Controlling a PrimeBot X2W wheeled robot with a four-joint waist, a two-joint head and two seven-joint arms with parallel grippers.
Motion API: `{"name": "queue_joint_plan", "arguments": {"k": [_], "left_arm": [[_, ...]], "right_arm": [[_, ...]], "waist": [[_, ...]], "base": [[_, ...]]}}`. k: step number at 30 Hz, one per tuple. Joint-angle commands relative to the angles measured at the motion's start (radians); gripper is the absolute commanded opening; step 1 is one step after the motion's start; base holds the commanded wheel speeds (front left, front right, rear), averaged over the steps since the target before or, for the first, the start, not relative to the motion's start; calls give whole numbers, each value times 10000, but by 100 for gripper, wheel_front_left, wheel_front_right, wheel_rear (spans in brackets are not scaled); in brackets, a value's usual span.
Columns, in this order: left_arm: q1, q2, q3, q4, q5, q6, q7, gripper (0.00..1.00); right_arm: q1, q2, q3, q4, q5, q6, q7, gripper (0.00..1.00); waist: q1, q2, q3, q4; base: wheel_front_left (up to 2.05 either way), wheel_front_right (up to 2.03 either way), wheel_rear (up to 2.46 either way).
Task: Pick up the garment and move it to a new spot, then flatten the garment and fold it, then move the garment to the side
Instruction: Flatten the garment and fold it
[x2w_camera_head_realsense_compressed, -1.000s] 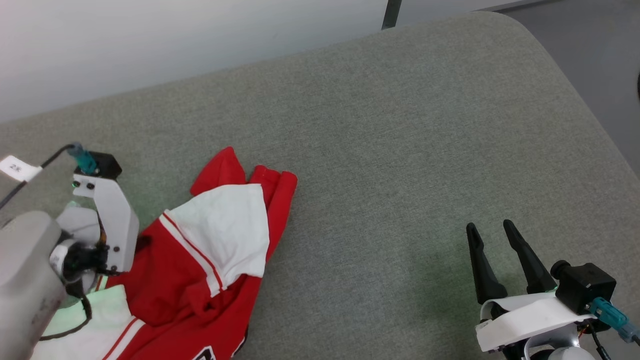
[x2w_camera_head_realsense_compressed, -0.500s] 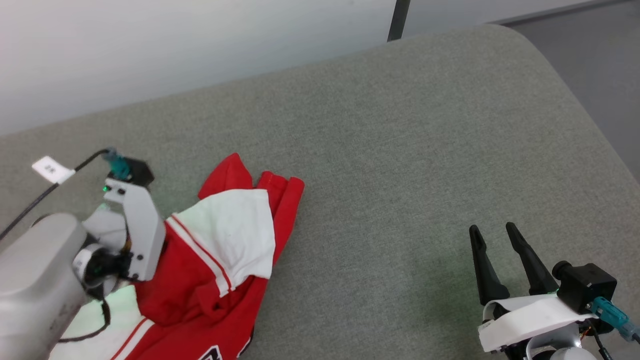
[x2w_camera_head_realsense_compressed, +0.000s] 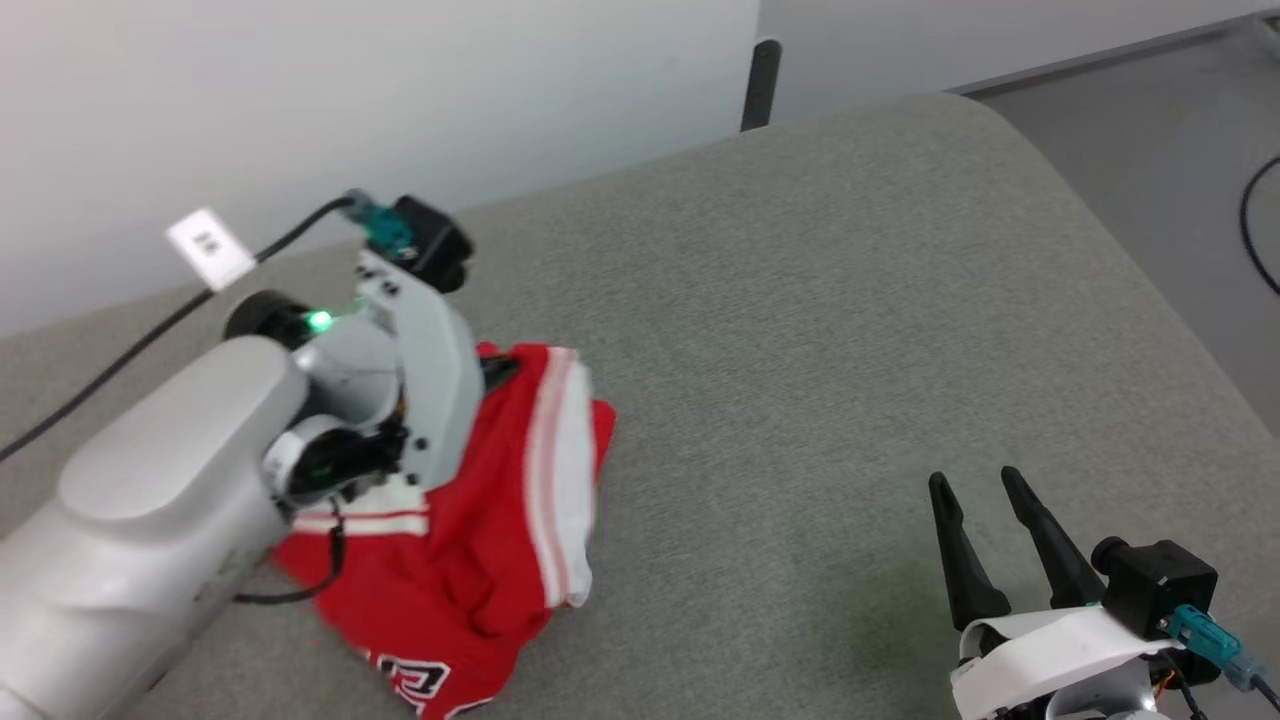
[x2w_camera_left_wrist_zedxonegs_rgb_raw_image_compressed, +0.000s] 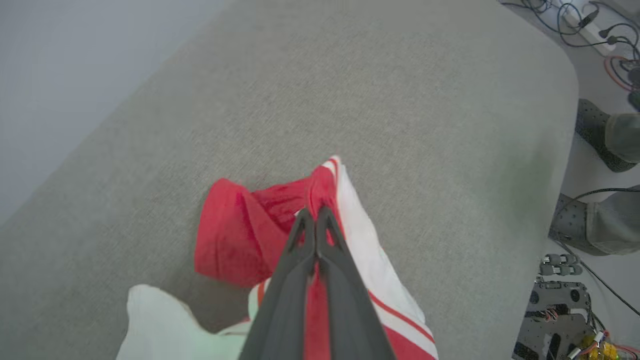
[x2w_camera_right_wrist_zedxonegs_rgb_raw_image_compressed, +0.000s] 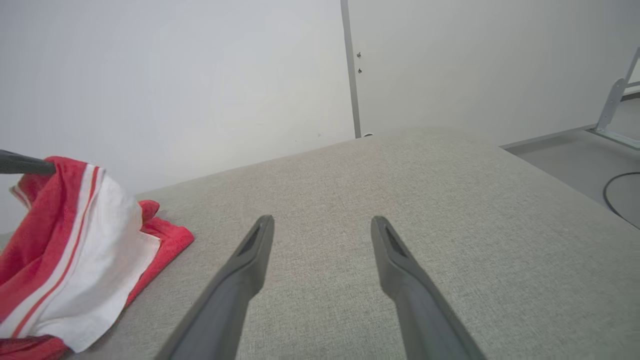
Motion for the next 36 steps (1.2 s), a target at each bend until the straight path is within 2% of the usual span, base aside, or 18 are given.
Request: {"name": "queue_joint_plan", "arguments": {"k": [1,8,14,16,17,18,23,28,36], "left_arm": [[-271,-153,-184,-182,-130,-40,-119,0],[-761,-920,-990,-193,-687,-41,-418,0],[-551,-1408,-1775,859,-714,-40,-761,1],[-437,-1584,-2054,1321,-596,-42,-909,49],[-411,-1647,-2117,1520,-616,-40,-990,70],[-392,-1686,-2179,1711,-649,-40,-1033,100],[-579,-1627,-2408,2287,-764,-35,-780,100],[-971,-1584,-2493,2935,-243,32,-935,100],[-608,-1863,-2497,3591,-573,2,-798,100]], "right_arm": [[82,8,-18,-7,-15,2,23,100],[122,8,7,11,133,2,31,100],[84,11,-1,127,316,2,-88,100],[26,11,49,193,347,2,-143,100],[-6,11,73,237,389,2,-170,100],[-35,8,82,283,404,2,-191,100],[43,8,-11,480,352,2,-234,100],[213,9,-49,538,250,2,-158,100],[102,6,178,403,333,2,-111,100]], "waist": [[0,0,-100,-240],[0,0,43,-768],[0,0,224,-1037],[0,0,265,-1072],[0,0,276,-1074],[0,0,277,-1062],[0,0,69,-799],[0,0,-170,-507],[0,0,43,-604]], "base": [[0,0,0],[0,0,0],[0,0,0],[0,0,0],[0,0,0],[0,0,0],[0,0,0],[0,0,0],[0,0,0]]}}
